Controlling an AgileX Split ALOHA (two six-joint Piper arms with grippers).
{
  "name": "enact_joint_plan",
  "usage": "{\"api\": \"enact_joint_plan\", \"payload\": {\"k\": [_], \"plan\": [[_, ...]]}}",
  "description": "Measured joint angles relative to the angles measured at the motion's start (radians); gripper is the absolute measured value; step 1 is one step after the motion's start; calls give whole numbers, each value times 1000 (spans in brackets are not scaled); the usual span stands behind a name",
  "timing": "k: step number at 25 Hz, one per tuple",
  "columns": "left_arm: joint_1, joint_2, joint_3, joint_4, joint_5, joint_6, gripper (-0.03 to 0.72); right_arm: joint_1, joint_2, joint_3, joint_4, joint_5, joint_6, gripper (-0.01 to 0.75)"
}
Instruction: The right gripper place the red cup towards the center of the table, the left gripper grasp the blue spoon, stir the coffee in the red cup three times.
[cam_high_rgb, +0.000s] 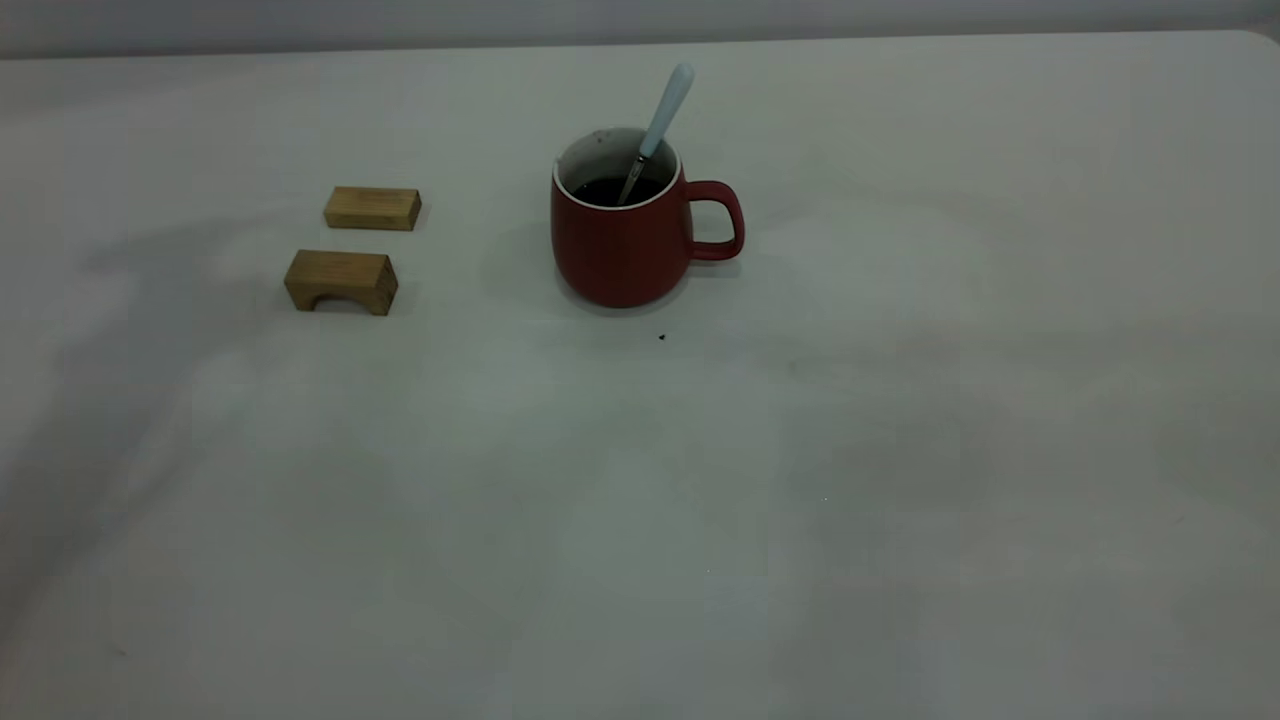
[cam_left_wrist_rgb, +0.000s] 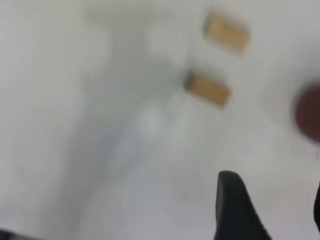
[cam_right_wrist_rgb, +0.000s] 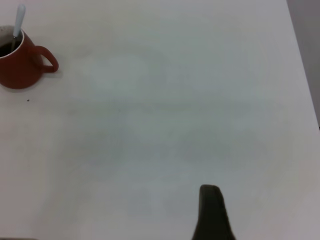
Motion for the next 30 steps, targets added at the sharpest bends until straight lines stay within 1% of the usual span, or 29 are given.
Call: {"api": "enact_joint_plan", "payload": {"k": [3,5,8,10,13,15,20,25,28,30], "plan": [[0,-151,0,71,0,12,449,0,0,0,0,0,0,578],[0,-257,0,117,0,56,449,0,0,0,0,0,0,578],[0,-408,14,148,0,209,449,0,0,0,0,0,0,578],[0,-515,61,124,0,356,449,0,0,0,0,0,0,578],[0,-708,188,29,0,551,449,0,0,0,0,0,0,578],[0,-837,306,-9,-5,609,449,0,0,0,0,0,0,578],[0,-1159,598,-25,-5,627,449,0,0,0,0,0,0,578],[4,-1336,885,-67,-5,628,449,0,0,0,0,0,0,579],[28,-1435,1028,-77,-8,630,449,0,0,0,0,0,0,579],[55,-1506,1097,-84,-30,631,449,0,0,0,0,0,0,579]]}}
